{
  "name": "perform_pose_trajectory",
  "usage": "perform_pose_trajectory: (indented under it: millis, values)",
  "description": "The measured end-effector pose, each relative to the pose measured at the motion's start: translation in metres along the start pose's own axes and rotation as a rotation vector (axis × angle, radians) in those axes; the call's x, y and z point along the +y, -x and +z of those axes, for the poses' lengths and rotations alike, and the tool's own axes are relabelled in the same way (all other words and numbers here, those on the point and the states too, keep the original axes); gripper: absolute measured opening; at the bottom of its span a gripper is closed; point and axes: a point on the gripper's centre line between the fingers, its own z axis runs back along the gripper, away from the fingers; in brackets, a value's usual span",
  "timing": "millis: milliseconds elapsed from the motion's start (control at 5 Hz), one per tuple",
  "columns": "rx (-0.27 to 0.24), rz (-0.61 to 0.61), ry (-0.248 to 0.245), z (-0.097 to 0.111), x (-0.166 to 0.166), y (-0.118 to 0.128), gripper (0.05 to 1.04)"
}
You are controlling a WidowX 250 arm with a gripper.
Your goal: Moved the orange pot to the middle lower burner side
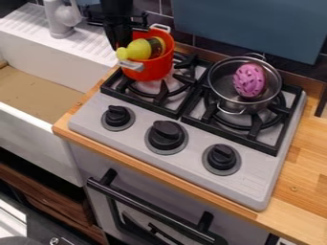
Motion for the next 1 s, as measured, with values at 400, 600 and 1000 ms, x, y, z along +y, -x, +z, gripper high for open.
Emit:
perform_pose_trajectory:
  millis: [400,600,1000]
  values:
    - [-0.007,-0.002,0.070,0.011,0.002,-0.011,0.054]
    - [0.005,0.004,0.078,0.012,-0.003,-0.012,0.054]
    - [0.042,-0.027,0.102,-0.003,-0.011,0.002,0.054]
